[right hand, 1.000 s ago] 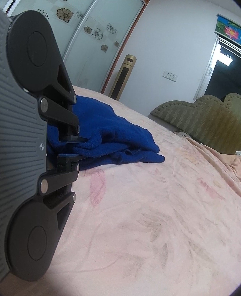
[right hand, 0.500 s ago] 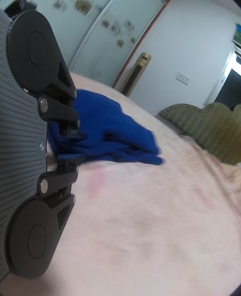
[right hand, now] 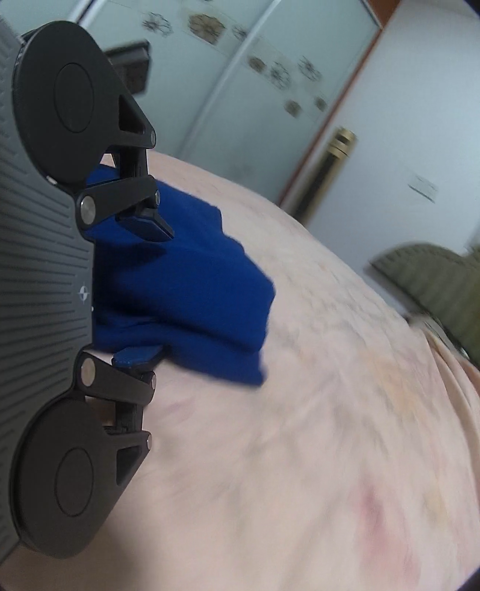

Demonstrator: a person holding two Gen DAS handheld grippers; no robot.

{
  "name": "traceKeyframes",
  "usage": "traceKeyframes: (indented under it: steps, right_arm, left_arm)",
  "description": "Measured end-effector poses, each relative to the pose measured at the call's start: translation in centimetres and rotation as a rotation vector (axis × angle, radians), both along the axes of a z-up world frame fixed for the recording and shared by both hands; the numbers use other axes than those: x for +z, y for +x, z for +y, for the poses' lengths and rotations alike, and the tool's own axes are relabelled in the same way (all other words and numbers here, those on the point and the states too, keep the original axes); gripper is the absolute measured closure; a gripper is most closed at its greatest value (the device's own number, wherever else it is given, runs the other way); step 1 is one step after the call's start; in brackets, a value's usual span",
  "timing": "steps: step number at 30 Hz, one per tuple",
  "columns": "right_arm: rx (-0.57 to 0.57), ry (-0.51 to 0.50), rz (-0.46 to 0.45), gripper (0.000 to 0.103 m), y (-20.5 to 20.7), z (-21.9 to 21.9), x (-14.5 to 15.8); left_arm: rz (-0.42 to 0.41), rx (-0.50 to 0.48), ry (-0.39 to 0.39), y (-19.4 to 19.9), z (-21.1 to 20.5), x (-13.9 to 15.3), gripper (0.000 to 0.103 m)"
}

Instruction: Fold small clothes

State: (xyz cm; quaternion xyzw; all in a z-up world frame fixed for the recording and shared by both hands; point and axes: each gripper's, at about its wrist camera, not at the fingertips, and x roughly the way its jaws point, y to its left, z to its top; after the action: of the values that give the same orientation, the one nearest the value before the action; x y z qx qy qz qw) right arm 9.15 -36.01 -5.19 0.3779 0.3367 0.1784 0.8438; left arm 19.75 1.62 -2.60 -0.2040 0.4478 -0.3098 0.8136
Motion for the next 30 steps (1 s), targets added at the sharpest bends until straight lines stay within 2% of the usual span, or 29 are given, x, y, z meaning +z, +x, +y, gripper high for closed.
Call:
traceKeyframes:
  steps: [4, 5, 6, 8, 9, 10, 13, 16, 18, 20, 21, 22, 24, 25, 28, 30]
  right_arm:
    - [0.153, 0.019, -0.026, 0.042, 4.7, 1.4, 0.1]
    - [0.182, 0.026, -0.036, 0.042, 5.7, 1.7, 0.1]
    - [0.199, 0.029, -0.040, 0.045, 6.5, 2.0, 0.1]
    - [0.202, 0.018, -0.025, 0.058, 7.8, 2.4, 0.1]
    - [0.194, -0.003, -0.007, 0.075, 8.3, 2.5, 0.0]
    - [0.185, -0.021, 0.007, 0.080, 8.7, 2.6, -0.2]
    - [0.161, -0.085, -0.028, 0.081, 7.2, 2.6, 0.9]
    - [0.119, -0.152, -0.108, 0.081, 5.4, 2.5, 3.6]
    - [0.078, -0.195, -0.164, 0.081, 4.8, 1.5, 5.5]
    - [-0.001, -0.230, -0.161, 0.075, 5.7, 0.3, 6.0]
    - [-0.044, -0.241, -0.137, 0.060, 6.4, -0.3, 5.7]
    - [-0.104, -0.269, -0.097, 0.051, 7.0, -1.0, 5.3]
    - [-0.229, -0.360, -0.007, 0.054, 6.9, -1.9, 4.6]
    - [-0.277, -0.401, 0.005, 0.054, 6.1, -2.1, 4.8]
    - [-0.334, -0.447, -0.062, 0.054, 1.8, -1.5, 6.2]
    - [-0.298, -0.508, -0.119, 0.054, -1.0, 0.1, 7.4]
  left_arm:
    - [0.058, -0.002, -0.138, 2.4, -1.0, -1.1, 0.019]
    - [0.064, -0.006, -0.147, 2.9, -1.3, -1.4, 0.034]
    - [0.070, -0.014, -0.137, 3.3, -1.8, -1.6, 0.057]
    - [0.053, -0.042, -0.099, 4.0, -3.2, -1.6, 0.076]
    - [0.020, -0.053, -0.082, 3.8, -3.5, -1.2, 0.078]
    - [-0.030, -0.074, -0.057, 3.5, -4.0, -0.6, 0.078]
    - [-0.190, -0.154, -0.001, 2.9, -5.9, 1.8, 0.079]
    - [-0.318, -0.189, 0.042, 3.1, -7.9, 3.6, 0.079]
    - [-0.374, -0.196, 0.090, 4.0, -9.5, 3.7, 0.074]
    - [-0.354, -0.156, 0.208, 5.2, -10.8, 3.0, 0.073]
    - [-0.338, -0.122, 0.256, 5.6, -11.1, 2.7, 0.073]
    - [-0.328, -0.090, 0.285, 5.7, -10.8, 2.6, 0.073]
    - [-0.325, -0.071, 0.244, 4.8, -8.8, 3.0, 0.072]
    - [-0.335, -0.063, 0.231, 3.9, -7.6, 3.4, 0.072]
    - [-0.357, -0.063, 0.230, 0.7, -5.4, 4.2, 0.064]
    - [-0.344, -0.099, 0.199, -1.2, -4.9, 4.3, 0.049]
